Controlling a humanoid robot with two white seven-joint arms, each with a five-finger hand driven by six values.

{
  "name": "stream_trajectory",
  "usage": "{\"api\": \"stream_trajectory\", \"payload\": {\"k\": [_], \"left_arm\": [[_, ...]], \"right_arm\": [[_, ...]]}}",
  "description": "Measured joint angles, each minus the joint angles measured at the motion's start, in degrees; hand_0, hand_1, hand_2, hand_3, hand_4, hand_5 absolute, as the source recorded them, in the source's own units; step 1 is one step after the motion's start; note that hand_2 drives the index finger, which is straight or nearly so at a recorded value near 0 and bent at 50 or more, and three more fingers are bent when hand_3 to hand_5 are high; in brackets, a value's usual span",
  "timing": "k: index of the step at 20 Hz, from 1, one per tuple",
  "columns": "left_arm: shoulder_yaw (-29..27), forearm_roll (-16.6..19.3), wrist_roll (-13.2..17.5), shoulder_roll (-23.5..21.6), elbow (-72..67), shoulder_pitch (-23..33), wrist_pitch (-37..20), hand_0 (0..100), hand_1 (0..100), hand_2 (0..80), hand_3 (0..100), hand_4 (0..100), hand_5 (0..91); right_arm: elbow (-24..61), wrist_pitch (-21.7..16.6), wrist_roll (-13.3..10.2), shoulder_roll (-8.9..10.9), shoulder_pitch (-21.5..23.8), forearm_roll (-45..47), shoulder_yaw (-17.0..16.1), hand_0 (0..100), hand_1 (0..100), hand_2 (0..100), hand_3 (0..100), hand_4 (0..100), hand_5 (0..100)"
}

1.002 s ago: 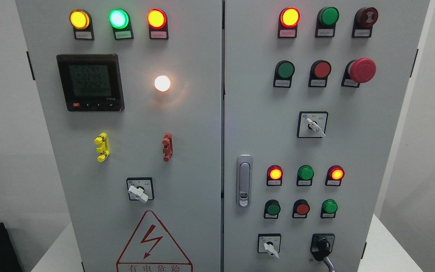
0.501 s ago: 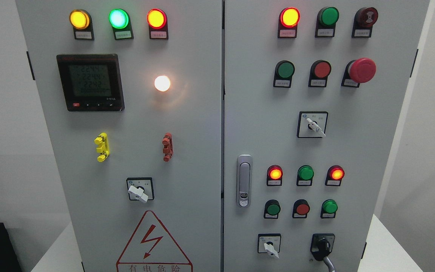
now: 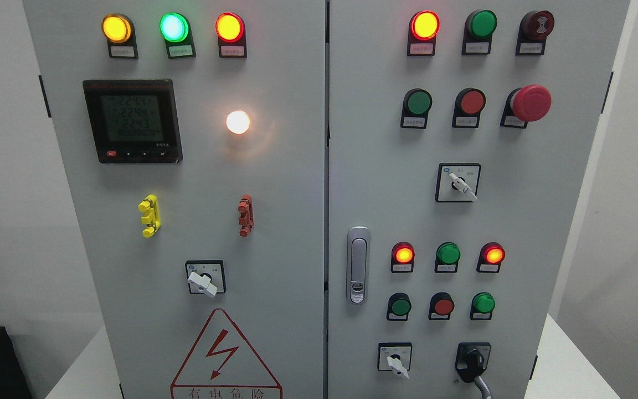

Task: Trip black knob to open circuit

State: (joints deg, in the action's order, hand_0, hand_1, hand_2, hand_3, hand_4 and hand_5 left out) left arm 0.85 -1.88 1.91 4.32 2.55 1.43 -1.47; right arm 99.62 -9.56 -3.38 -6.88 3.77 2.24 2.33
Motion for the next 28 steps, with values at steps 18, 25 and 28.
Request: {"api": "stream_trajectory", "payload": {"k": [18,25,28], "left_arm": [[0.0,0.0,0.0,0.0,0.0,0.0,0.0,12,39,0.0,0,0,0.0],[0.0,0.0,0.0,0.0,0.0,0.0,0.0,12,39,0.0,0,0,0.0],[0.0,0.0,0.0,0.0,0.0,0.0,0.0,12,39,0.0,0,0,0.0]], "right_arm": [[-0.01,0.0,-0.08,-0.02,-0.02,0.03,0.32,0,0,3,100,100,100],[-0.02,0.0,-0.11,-0.02,-0.1,0.03,0.44,0,0,3,100,100,100],[-0.03,0.03,-0.11,-0.02,-0.2,0.03,0.54,0,0,4,100,100,100]]}}
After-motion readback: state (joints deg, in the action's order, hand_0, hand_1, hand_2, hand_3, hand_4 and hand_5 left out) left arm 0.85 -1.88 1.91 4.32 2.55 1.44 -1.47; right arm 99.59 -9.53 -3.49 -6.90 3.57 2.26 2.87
